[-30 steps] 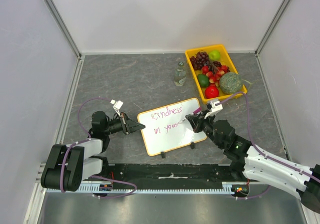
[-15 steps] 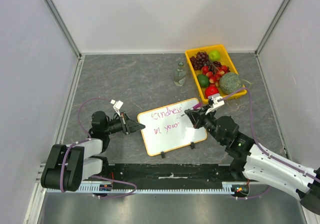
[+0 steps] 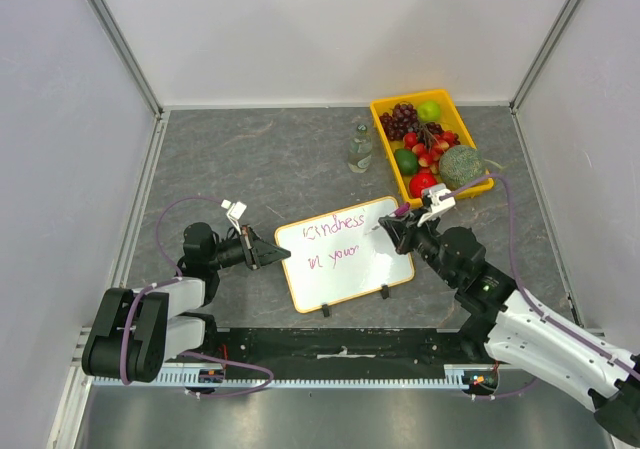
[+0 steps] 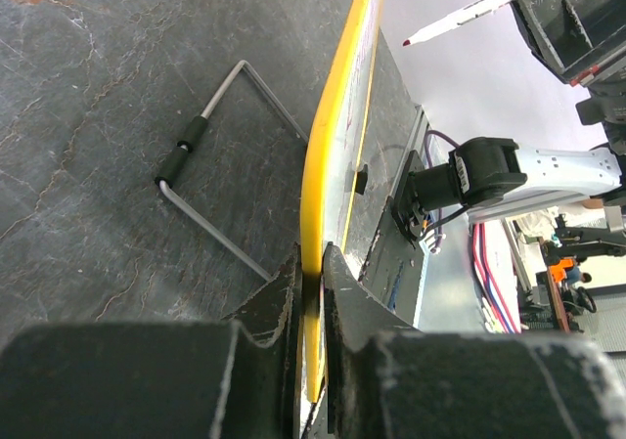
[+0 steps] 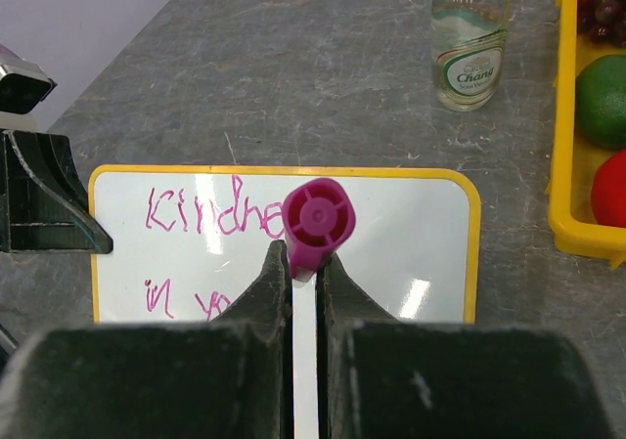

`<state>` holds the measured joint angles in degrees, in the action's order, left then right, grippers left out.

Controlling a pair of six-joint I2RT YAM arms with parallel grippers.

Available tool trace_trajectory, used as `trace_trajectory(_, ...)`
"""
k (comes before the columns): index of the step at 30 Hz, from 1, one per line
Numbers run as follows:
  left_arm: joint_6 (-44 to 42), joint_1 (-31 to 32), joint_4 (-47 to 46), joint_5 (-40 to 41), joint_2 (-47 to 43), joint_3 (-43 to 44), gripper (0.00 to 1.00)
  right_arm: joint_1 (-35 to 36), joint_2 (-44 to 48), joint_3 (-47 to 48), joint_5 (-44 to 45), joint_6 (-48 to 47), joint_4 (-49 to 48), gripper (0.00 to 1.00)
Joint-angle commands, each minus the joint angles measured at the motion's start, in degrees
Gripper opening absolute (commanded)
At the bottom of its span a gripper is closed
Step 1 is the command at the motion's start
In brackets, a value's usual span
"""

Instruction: Write a sentence on the whiteboard

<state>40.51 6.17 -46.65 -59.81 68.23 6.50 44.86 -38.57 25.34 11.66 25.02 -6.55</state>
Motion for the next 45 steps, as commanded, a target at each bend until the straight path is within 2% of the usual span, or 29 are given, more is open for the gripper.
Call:
trace_trajectory(1,-0.61,0.07,-0.19,0.49,0.86,0.70,0.02,-0.21,-0.28,0.76,0.03,-1.37,-1.09,0.00)
trace_trajectory(14,-0.61,0.07,-0.28,0.49,0.94,0.70,0.02,-0.21,-4.32,-1.70,0.82,-0.85,-4.35,0.00)
trace_trajectory(37,-0.52,0.07,-0.37,0.49,0.94,0.62,0.02,-0.21,1.91,-6.97,-2.78,0.91,1.88,0.00)
trace_trajectory(45,-0.52,0.07,-0.45,0.57,1.12,0.62,0.02,-0.30,2.71,-6.89,-1.29,1.18,1.54,0.00)
